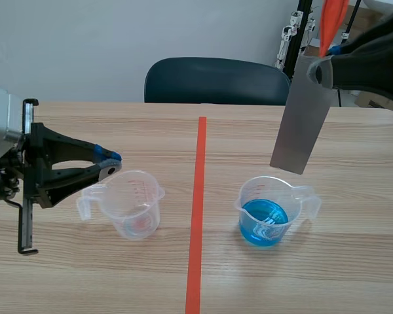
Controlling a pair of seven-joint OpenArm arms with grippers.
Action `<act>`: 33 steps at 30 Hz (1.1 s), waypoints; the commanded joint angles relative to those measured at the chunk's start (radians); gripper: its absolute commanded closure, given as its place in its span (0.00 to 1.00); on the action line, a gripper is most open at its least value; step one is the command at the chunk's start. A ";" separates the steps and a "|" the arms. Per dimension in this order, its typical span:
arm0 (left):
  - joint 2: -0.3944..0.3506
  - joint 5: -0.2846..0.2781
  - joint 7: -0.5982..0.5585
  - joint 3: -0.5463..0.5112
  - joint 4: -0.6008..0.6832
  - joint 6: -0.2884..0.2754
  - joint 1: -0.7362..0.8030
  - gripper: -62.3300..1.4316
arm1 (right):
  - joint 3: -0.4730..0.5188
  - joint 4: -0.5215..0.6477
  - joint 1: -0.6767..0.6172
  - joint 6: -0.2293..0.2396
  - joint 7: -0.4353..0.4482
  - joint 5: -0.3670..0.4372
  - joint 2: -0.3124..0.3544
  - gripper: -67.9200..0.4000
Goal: Do the redox reaction experiment. move the plate over the blue solution
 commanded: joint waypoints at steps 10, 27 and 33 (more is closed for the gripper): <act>0.103 -0.018 0.090 0.129 0.003 -0.025 -0.119 0.91 | 0.015 0.012 -0.015 0.008 0.072 -0.045 0.013 0.99; 0.293 -0.018 0.328 0.227 0.000 -0.012 -0.201 0.91 | 0.015 0.012 -0.015 0.008 0.079 -0.045 0.013 0.99; 0.332 -0.021 0.369 0.227 -0.026 -0.008 -0.201 0.91 | 0.015 0.012 -0.015 0.008 0.079 -0.045 0.012 0.99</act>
